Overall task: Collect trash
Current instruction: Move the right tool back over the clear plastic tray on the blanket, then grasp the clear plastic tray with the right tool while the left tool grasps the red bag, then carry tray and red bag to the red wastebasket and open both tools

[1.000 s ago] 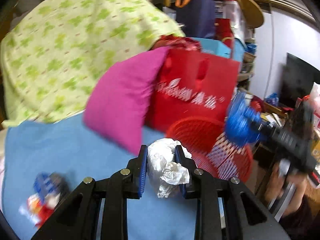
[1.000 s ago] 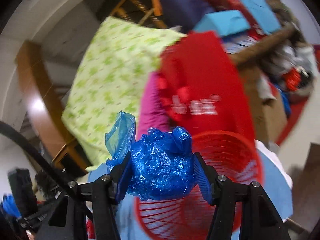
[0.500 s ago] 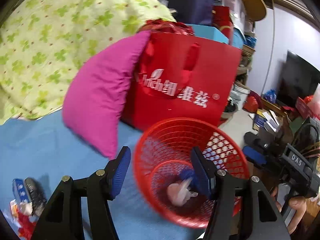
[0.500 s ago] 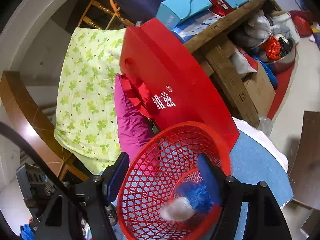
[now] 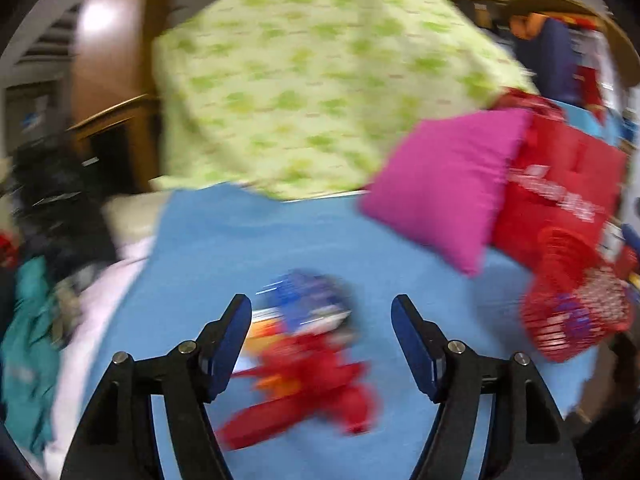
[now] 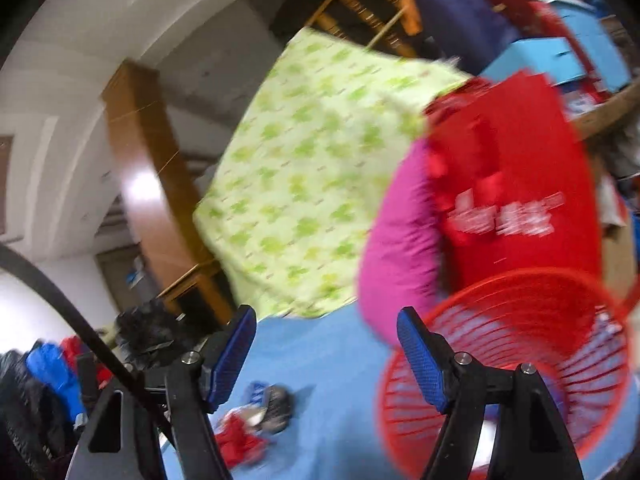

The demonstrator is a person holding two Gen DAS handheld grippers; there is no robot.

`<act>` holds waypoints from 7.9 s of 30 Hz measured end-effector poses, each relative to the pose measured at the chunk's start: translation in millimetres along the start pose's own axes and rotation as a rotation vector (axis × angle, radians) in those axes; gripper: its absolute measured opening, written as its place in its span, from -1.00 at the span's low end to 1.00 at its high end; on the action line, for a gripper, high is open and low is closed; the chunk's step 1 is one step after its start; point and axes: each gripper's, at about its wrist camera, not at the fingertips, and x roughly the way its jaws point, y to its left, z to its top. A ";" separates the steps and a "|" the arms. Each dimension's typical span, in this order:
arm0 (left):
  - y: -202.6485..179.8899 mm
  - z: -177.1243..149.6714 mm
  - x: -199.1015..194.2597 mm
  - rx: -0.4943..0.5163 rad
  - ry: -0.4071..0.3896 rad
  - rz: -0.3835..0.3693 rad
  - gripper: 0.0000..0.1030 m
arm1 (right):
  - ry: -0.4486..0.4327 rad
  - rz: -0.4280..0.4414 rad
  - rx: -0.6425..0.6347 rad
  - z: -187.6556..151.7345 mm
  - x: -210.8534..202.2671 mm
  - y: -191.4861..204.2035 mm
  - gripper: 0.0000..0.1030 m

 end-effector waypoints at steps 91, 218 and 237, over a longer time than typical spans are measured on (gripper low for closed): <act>51.0 -93.6 69.4 -0.159 0.234 -0.070 0.20 | 0.838 -0.127 -0.424 -179.5 163.2 68.4 0.60; -87.1 -13.0 10.1 -0.087 -0.015 -0.380 -0.39 | 0.143 -0.083 -0.189 -40.9 53.1 27.3 -0.03; -253.2 61.5 3.1 0.106 -0.027 -0.636 -0.37 | -0.141 -0.326 0.196 18.5 -62.1 -101.7 -0.03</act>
